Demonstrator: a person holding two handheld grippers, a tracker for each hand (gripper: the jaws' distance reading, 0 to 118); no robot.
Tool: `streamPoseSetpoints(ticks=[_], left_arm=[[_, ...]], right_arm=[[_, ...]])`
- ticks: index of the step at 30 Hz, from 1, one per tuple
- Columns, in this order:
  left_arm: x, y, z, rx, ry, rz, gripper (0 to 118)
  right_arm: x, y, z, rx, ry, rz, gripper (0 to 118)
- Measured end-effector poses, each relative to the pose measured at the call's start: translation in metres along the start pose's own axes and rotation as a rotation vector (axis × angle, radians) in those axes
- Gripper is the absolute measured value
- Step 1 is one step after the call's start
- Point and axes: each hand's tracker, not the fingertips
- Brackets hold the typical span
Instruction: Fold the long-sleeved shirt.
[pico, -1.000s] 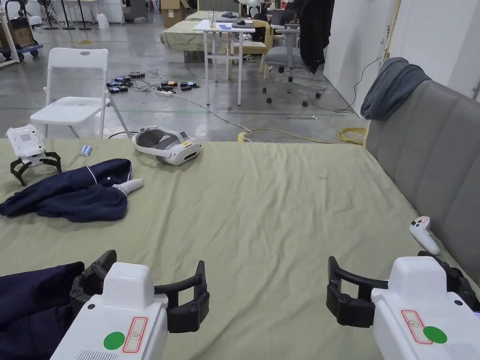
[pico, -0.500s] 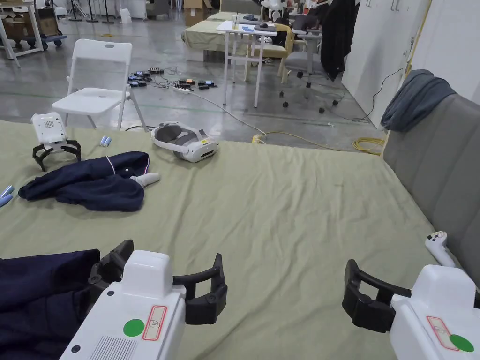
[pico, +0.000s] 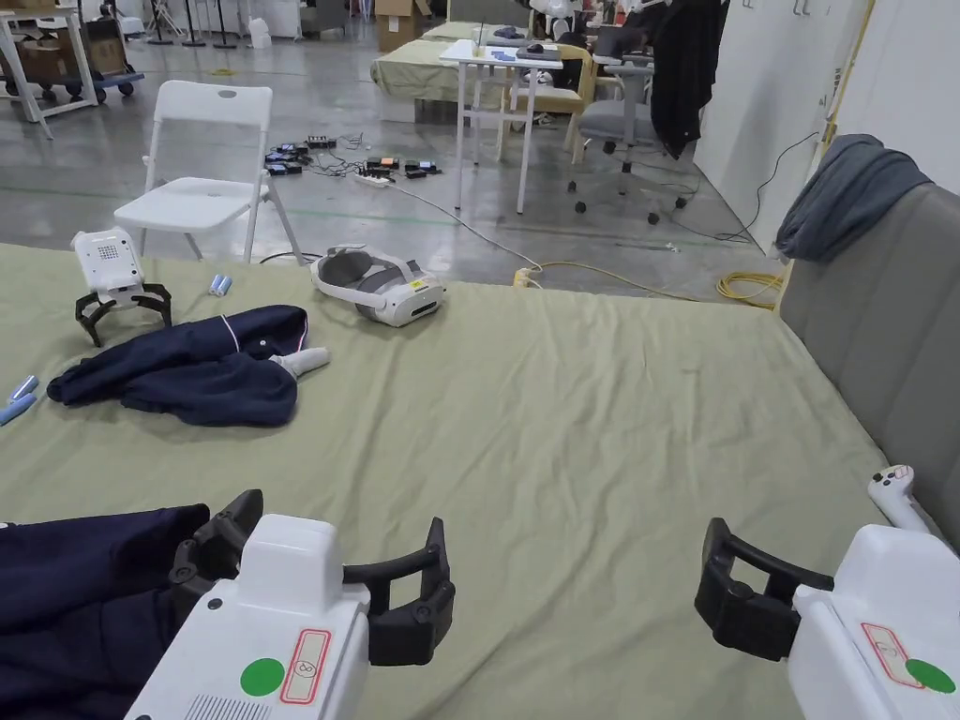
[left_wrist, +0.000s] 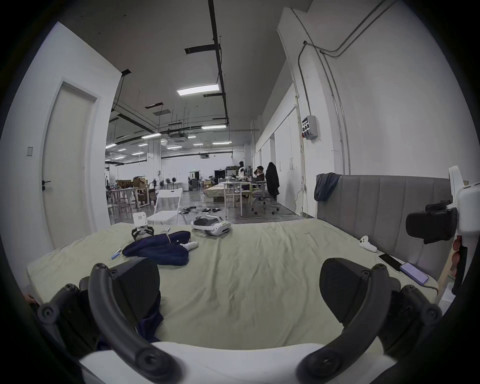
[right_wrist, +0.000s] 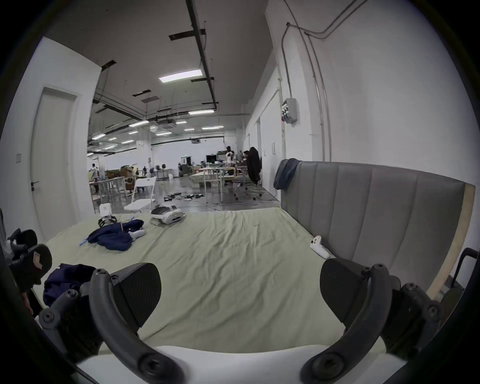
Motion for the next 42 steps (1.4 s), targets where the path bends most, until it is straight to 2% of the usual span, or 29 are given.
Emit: streamPoseSetpoints(ticks=[4, 7, 14, 16, 25, 38, 42], left_arm=[[0.0, -0.001, 0.001, -0.009, 0.002, 0.002, 111], [0.0, 0.002, 0.0, -0.008, 0.002, 0.009, 111], [0.0, 0.003, 0.003, -0.007, 0.005, 0.004, 111], [-0.002, 0.002, 0.003, -0.013, 0.013, 0.014, 111], [-0.006, -0.003, 0.003, -0.02, 0.015, 0.04, 111], [-0.007, -0.001, 0.006, -0.015, 0.016, 0.061, 111], [-0.006, -0.001, 0.009, -0.013, 0.012, 0.061, 111]], right_arm=[[0.0, -0.006, -0.005, -0.051, 0.04, 0.027, 118], [0.0, -0.004, -0.004, -0.131, 0.059, -0.057, 118], [0.003, 0.0, -0.003, -0.117, 0.021, -0.078, 118], [0.001, 0.005, 0.003, -0.098, -0.004, -0.068, 118], [0.001, 0.002, 0.002, -0.136, -0.002, -0.037, 118], [-0.007, 0.005, 0.007, -0.127, 0.029, 0.017, 118], [-0.006, 0.006, 0.006, -0.14, 0.031, 0.007, 118]])
